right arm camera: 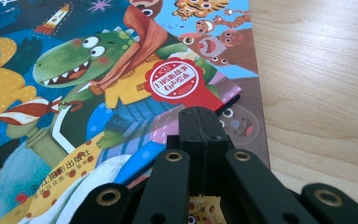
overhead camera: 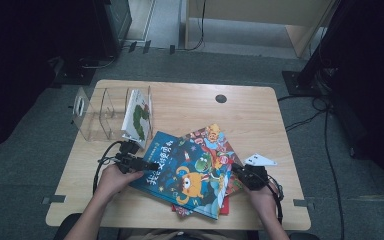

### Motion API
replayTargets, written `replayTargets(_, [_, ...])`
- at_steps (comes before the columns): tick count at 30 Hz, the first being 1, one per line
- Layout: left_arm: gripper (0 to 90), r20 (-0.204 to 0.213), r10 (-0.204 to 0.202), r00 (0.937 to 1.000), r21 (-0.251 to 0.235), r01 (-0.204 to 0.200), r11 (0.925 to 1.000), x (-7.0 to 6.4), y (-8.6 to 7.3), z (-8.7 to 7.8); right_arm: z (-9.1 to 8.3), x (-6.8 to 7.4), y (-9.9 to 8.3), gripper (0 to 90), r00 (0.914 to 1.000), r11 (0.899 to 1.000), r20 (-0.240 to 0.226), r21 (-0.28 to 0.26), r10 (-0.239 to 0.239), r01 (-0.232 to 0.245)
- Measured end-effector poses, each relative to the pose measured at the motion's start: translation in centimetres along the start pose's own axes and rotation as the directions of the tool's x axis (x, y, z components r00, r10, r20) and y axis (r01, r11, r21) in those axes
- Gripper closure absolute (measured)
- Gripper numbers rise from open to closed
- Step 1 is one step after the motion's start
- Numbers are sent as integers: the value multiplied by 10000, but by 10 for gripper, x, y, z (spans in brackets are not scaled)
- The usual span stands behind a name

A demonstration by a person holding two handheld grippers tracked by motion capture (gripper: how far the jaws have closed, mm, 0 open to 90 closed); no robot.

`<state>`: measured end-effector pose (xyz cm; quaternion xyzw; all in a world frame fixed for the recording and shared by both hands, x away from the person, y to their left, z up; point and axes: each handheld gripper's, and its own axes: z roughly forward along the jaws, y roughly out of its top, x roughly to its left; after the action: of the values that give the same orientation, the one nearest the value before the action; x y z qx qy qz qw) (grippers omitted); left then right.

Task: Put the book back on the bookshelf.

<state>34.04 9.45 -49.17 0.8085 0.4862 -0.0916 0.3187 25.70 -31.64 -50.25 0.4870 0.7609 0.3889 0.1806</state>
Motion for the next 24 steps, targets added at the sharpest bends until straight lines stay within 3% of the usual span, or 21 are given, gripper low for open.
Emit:
replayTargets(1, [313,9,-308,9995,174,308,9994,-1,1,0,0,0,0,900,10000,10000,5,5,30,-30])
replayTargets(4, [343,92,-567,9983,456,562,9974,-3,1,-2,2,-2,2,900,9999,9999,6,13,130,-130])
replayTargets(7, [368,40,-657,9978,182,656,9977,-8,2,-9,3,-5,3,900,10000,9999,-13,31,95,-95])
replayTargets(10, [412,98,-641,9979,-182,643,9978,-15,6,-22,3,-5,5,900,9999,9998,-25,135,144,-144])
replayTargets(13, [444,237,-533,9983,-150,537,9984,-20,9,-32,5,-7,6,900,9997,9996,-140,154,223,-220])
replayTargets(16, [459,283,-142,9995,98,139,9999,-36,20,-52,8,-7,8,900,9996,9997,-171,103,210,-209])
replayTargets(19, [487,545,-66,9985,156,57,9999,-42,26,-62,11,-6,10,900,9995,9999,-253,48,167,-166])
replayTargets(20, [487,841,-139,9964,199,123,9997,-43,30,-65,12,-5,10,900,9993,9999,-339,9,151,-151])
replayTargets(21, [551,1501,-224,9884,367,171,9992,-47,36,-69,17,-2,12,900,9969,10000,-780,-50,57,-61])
replayTargets(22, [536,1424,-221,9896,379,169,9991,-51,39,-71,20,1,13,900,9948,9999,-1016,-105,-64,53])
replayTargets(24, [534,1441,-243,9893,407,186,9990,-52,43,-75,22,6,14,900,9944,9995,-1013,-144,-291,278])
